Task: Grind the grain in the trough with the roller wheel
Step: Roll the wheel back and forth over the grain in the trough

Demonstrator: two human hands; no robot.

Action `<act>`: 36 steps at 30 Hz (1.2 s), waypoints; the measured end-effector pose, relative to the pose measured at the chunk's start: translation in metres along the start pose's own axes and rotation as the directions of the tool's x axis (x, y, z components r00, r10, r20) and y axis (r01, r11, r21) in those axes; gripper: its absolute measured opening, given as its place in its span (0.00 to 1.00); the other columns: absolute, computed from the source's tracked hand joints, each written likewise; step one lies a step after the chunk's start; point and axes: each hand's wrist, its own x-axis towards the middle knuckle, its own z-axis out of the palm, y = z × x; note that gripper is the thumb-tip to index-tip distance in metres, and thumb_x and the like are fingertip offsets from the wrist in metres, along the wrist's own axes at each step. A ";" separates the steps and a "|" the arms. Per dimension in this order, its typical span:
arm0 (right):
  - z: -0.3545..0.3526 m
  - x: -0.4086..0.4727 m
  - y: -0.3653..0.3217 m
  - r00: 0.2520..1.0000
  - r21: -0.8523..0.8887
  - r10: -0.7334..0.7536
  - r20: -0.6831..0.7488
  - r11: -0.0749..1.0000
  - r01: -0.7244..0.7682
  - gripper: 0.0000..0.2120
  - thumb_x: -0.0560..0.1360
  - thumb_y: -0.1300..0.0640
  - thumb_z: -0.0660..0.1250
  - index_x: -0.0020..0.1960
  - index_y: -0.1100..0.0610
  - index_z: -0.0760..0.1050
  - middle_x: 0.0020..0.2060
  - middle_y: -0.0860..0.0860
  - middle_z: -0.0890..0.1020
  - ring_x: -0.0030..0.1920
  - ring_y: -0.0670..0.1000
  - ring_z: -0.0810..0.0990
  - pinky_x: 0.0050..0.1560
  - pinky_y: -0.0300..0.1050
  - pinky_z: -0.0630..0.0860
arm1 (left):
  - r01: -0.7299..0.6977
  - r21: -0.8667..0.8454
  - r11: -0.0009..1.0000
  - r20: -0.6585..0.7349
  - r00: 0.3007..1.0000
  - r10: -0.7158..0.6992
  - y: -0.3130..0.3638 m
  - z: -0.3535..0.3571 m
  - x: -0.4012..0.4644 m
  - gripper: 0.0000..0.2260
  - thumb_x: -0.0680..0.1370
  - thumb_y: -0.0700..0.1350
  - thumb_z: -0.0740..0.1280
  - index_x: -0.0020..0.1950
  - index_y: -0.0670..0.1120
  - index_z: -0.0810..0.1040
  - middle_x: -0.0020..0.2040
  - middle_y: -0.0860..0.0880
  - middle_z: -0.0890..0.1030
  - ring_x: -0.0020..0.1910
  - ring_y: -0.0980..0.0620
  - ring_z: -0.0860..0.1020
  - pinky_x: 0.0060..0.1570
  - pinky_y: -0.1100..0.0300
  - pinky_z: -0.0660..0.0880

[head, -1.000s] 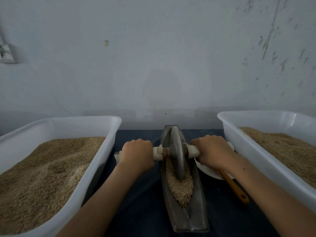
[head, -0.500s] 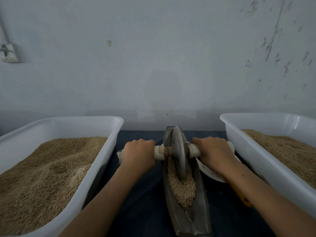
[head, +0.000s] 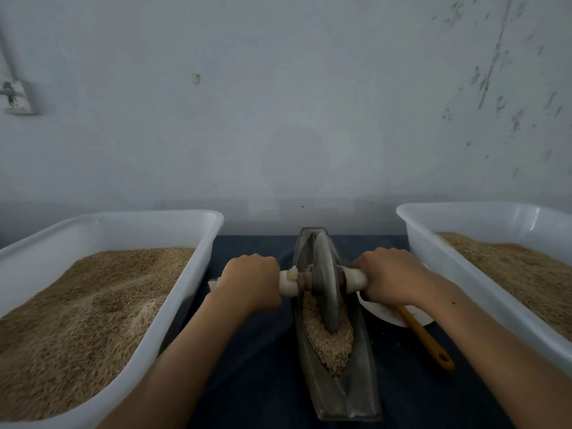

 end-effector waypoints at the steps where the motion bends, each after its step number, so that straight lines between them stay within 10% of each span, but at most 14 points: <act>1: 0.002 0.001 0.000 1.000 -0.001 0.006 -0.022 1.000 -0.006 0.09 0.72 0.53 0.67 0.52 0.45 0.78 0.40 0.46 0.79 0.41 0.48 0.78 0.35 0.41 0.67 | 0.010 0.002 1.000 -0.021 1.000 -0.010 0.000 0.001 0.000 0.09 0.73 0.51 0.67 0.51 0.48 0.76 0.39 0.52 0.75 0.40 0.53 0.75 0.42 0.59 0.71; 10: 0.027 0.013 0.002 0.938 -0.047 0.031 -0.345 0.998 -0.051 0.09 0.76 0.50 0.62 0.42 0.44 0.61 0.42 0.47 0.80 0.44 0.53 0.79 0.37 0.45 0.63 | 0.090 -0.009 0.996 -0.258 0.962 -0.089 0.006 0.010 0.000 0.08 0.76 0.51 0.64 0.52 0.50 0.73 0.46 0.51 0.79 0.44 0.51 0.78 0.40 0.58 0.68; 23: 0.005 0.005 0.000 0.998 -0.024 0.006 -0.058 1.000 -0.008 0.10 0.71 0.52 0.67 0.52 0.46 0.78 0.43 0.48 0.81 0.44 0.51 0.79 0.40 0.44 0.70 | 0.064 -0.014 0.998 0.056 0.996 -0.063 0.001 -0.001 0.000 0.11 0.73 0.51 0.68 0.52 0.47 0.75 0.41 0.51 0.75 0.43 0.51 0.76 0.44 0.58 0.73; 36: 0.026 0.008 -0.003 0.931 -0.053 0.061 -0.361 0.995 -0.086 0.05 0.76 0.53 0.62 0.46 0.46 0.66 0.43 0.48 0.80 0.44 0.54 0.79 0.37 0.45 0.62 | 0.103 -0.001 0.995 -0.326 0.940 -0.098 0.004 0.017 0.000 0.13 0.76 0.53 0.64 0.55 0.50 0.66 0.44 0.51 0.79 0.36 0.52 0.73 0.36 0.58 0.67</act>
